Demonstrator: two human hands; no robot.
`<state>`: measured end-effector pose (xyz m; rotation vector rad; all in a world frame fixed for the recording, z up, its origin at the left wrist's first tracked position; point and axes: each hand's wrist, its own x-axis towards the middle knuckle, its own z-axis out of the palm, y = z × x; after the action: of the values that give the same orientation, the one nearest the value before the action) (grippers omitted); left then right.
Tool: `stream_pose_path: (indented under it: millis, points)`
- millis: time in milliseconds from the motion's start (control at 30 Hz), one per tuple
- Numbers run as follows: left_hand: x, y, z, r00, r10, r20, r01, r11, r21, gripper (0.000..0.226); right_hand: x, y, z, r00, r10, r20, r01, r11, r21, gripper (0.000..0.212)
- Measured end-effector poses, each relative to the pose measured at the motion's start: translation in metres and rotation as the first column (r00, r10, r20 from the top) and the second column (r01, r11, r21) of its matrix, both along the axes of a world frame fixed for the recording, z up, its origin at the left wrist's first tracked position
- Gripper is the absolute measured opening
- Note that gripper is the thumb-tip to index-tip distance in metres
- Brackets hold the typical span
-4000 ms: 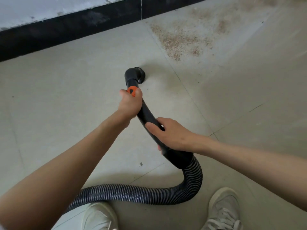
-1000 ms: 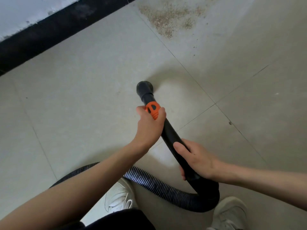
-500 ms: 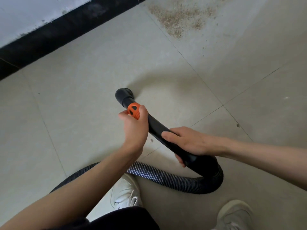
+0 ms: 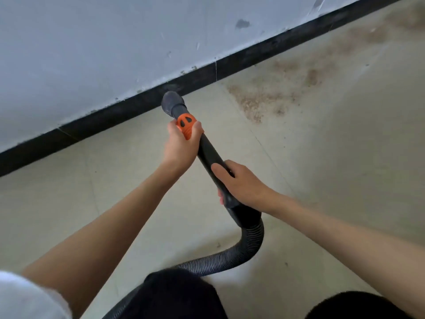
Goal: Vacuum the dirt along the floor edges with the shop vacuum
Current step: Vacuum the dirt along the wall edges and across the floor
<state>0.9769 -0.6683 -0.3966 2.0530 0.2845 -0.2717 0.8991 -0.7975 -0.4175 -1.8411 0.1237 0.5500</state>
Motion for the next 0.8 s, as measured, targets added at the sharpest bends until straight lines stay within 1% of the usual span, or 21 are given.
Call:
stream_pose_path:
  millis: [67,133,167,233,333,400,467,533,667,800]
  points:
    - [0.008,0.016,0.043,0.998,-0.057,0.014,0.056,0.995,0.084,0.051,0.011,0.011,0.038,1.0,-0.005,-0.005,0.006,0.998,0.06,0.035]
    - [0.008,0.038,0.084,0.996,-0.085,0.023,0.08,0.982,0.174,0.054,0.017,0.023,0.077,1.0,0.01,-0.027,-0.007,0.996,0.093,0.033]
    - [0.008,0.055,0.115,0.995,-0.085,0.044,0.073,0.974,0.216,0.055,0.026,0.033,0.107,0.999,0.036,-0.04,-0.032,0.994,0.101,0.032]
    - [0.001,0.078,0.151,0.987,-0.135,0.083,0.101,0.94,0.326,0.056,0.033,0.046,0.142,0.998,0.052,-0.038,-0.046,0.991,0.129,0.029]
    - [-0.007,0.131,0.233,0.977,-0.144,0.155,0.047,0.862,0.505,0.056,0.05,0.081,0.221,0.993,0.119,-0.012,-0.116,0.983,0.145,0.027]
    - [-0.011,0.164,0.286,0.975,-0.127,0.184,-0.002,0.818,0.575,0.057,0.06,0.105,0.275,0.982,0.187,0.018,-0.188,0.975,0.122,0.027]
    - [-0.02,0.195,0.338,0.974,-0.093,0.206,-0.051,0.796,0.603,0.058,0.069,0.132,0.331,0.967,0.249,0.046,-0.252,0.963,0.1,0.027]
    - [-0.035,0.227,0.387,0.976,-0.041,0.214,-0.098,0.794,0.6,0.058,0.074,0.162,0.388,0.952,0.301,0.05,-0.305,0.946,0.112,0.027]
    - [-0.074,0.296,0.483,0.968,0.119,0.223,-0.228,0.787,0.573,0.059,0.073,0.234,0.501,0.914,0.401,0.065,-0.406,0.907,0.114,0.025]
    - [-0.128,0.363,0.558,0.944,0.268,0.192,-0.329,0.725,0.605,0.06,0.063,0.303,0.586,0.856,0.508,0.098,-0.517,0.843,0.149,0.025]
